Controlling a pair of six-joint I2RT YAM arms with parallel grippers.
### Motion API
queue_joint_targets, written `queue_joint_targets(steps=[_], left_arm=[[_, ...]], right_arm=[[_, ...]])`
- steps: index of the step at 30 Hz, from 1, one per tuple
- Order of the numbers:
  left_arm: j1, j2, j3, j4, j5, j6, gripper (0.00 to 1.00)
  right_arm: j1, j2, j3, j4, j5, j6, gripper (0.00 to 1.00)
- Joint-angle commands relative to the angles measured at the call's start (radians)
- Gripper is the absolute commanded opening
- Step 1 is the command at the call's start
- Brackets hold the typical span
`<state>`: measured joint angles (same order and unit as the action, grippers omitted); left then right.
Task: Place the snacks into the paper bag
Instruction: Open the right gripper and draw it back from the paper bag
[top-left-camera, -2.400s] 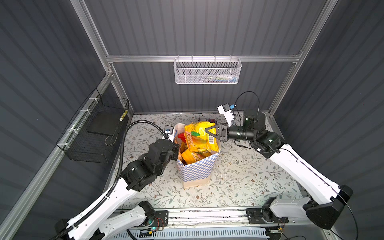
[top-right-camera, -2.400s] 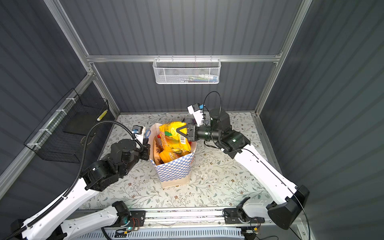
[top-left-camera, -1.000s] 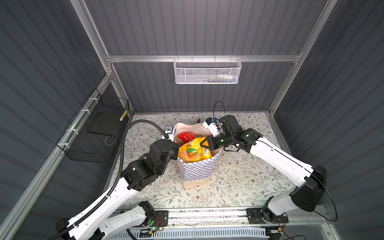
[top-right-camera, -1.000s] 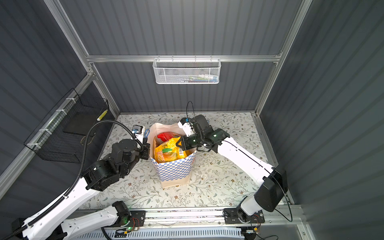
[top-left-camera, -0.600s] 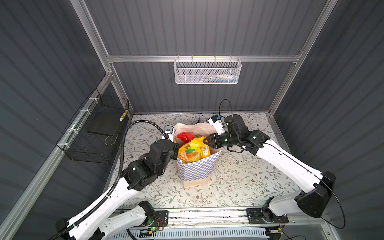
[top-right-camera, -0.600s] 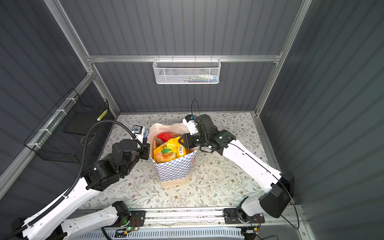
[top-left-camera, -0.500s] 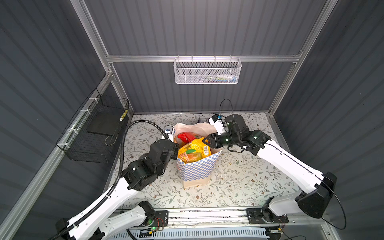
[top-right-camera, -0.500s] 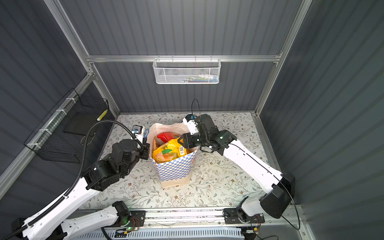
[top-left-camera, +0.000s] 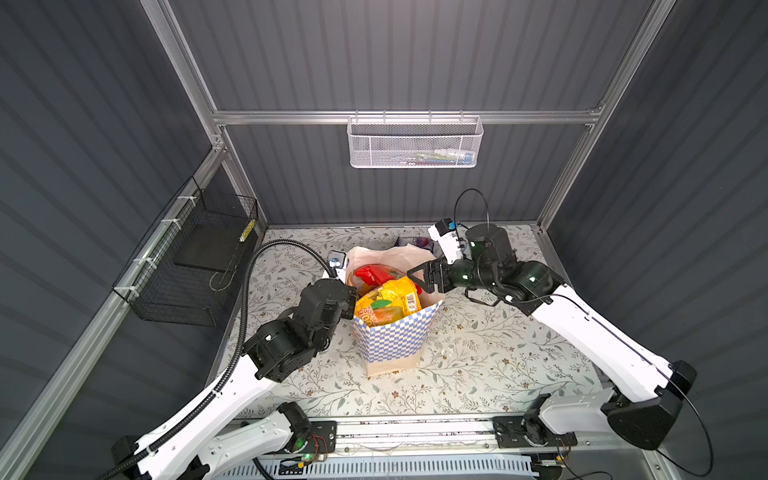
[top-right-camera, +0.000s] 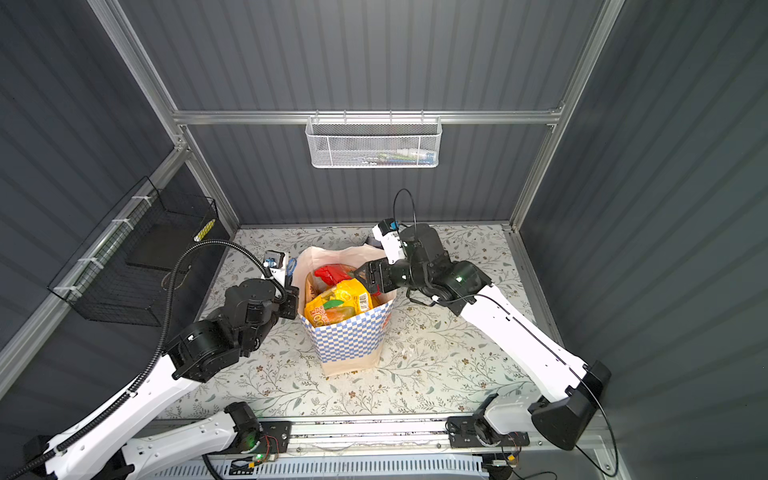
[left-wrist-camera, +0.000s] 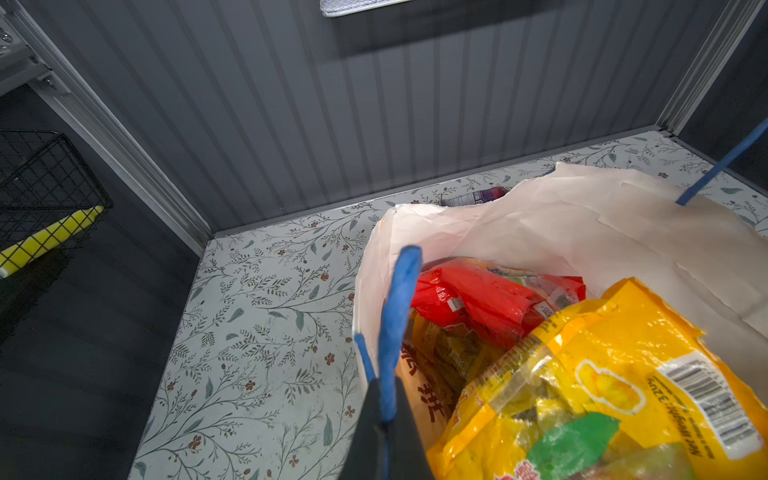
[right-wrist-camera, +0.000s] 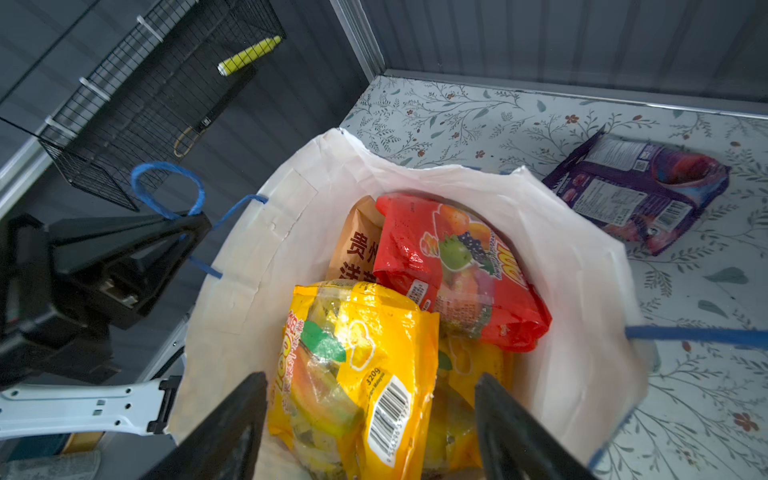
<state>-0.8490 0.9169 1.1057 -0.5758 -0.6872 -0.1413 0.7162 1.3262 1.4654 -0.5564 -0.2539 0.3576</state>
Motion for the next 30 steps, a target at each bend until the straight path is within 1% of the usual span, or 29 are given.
queue_joint_targets(steps=[1, 4, 6, 8, 12, 16, 20, 24, 27, 30], left_arm=[[0.004, -0.001, 0.01, 0.013, -0.04, 0.0, 0.0], [0.004, 0.005, 0.013, 0.008, -0.035, -0.001, 0.0], [0.003, 0.007, 0.017, 0.004, -0.036, -0.001, 0.0], [0.004, 0.004, 0.016, 0.006, -0.039, -0.001, 0.0], [0.003, 0.002, 0.016, 0.003, -0.051, -0.003, 0.0], [0.004, 0.007, 0.018, 0.001, -0.055, -0.007, 0.0], [0.003, 0.023, 0.029, -0.019, -0.083, -0.022, 0.0], [0.003, 0.018, 0.03, -0.027, -0.116, -0.033, 0.0], [0.003, 0.014, 0.029, -0.03, -0.145, -0.042, 0.0], [0.003, 0.018, 0.035, -0.046, -0.196, -0.059, 0.0]], right_arm=[[0.005, -0.02, 0.031, -0.018, -0.007, -0.017, 0.87], [0.006, -0.035, 0.039, -0.029, -0.013, -0.016, 0.92], [0.007, -0.063, 0.025, -0.012, 0.018, -0.008, 0.99], [0.006, -0.084, 0.031, -0.015, 0.034, -0.015, 0.99], [0.005, -0.109, 0.092, -0.071, 0.068, -0.039, 0.99], [-0.002, -0.157, 0.129, -0.101, 0.14, -0.052, 0.99], [-0.031, -0.235, 0.119, -0.091, 0.216, -0.045, 0.99], [-0.097, -0.296, 0.094, -0.094, 0.31, -0.013, 0.99], [-0.198, -0.346, 0.036, -0.051, 0.265, 0.036, 0.99], [-0.288, -0.382, -0.032, 0.002, 0.23, 0.084, 0.99]])
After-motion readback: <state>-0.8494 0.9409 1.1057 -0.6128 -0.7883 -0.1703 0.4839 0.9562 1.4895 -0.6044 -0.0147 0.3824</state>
